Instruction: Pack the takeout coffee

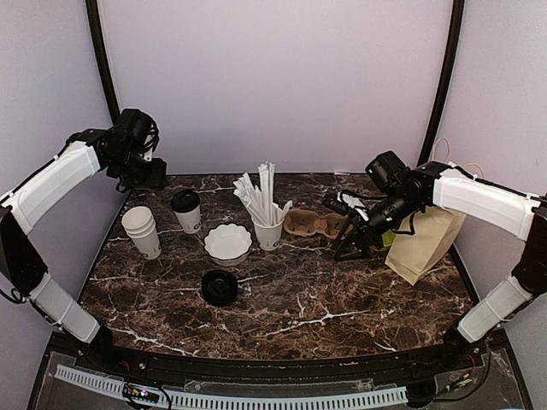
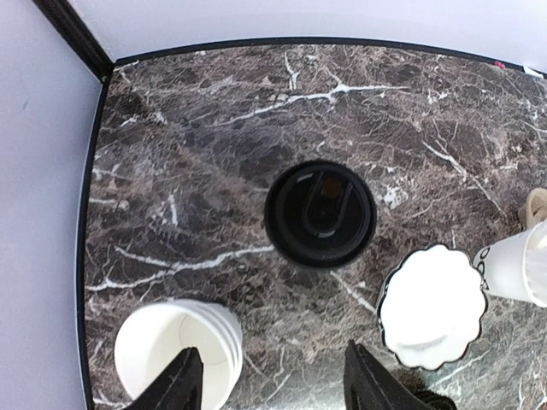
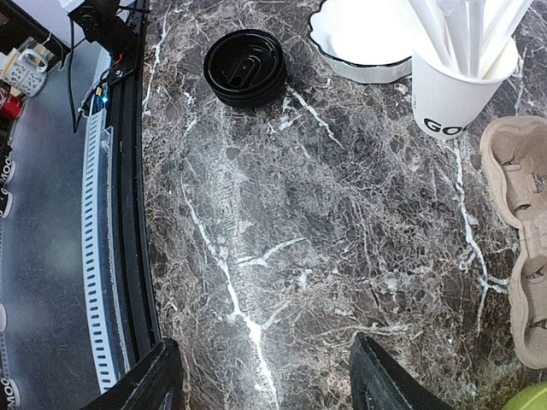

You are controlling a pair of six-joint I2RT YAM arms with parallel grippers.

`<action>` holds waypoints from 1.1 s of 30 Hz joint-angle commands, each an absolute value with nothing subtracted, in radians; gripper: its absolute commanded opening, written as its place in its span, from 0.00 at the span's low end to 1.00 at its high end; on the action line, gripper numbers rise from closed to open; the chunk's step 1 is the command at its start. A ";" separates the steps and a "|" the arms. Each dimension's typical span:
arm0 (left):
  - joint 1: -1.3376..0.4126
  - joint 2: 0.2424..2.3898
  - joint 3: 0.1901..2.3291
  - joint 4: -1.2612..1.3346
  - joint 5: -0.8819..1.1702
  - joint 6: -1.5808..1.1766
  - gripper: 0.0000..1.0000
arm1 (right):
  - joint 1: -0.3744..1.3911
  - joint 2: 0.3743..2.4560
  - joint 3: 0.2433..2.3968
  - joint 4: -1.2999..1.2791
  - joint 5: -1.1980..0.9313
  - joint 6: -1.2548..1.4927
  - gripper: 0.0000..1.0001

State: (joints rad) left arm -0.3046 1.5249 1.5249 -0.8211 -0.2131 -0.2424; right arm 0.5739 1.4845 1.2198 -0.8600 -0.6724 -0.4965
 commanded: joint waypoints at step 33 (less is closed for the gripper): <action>-0.288 1.593 1.391 -1.002 -0.359 -0.182 0.14 | 0.576 1.448 1.189 -0.829 -0.666 -0.489 0.67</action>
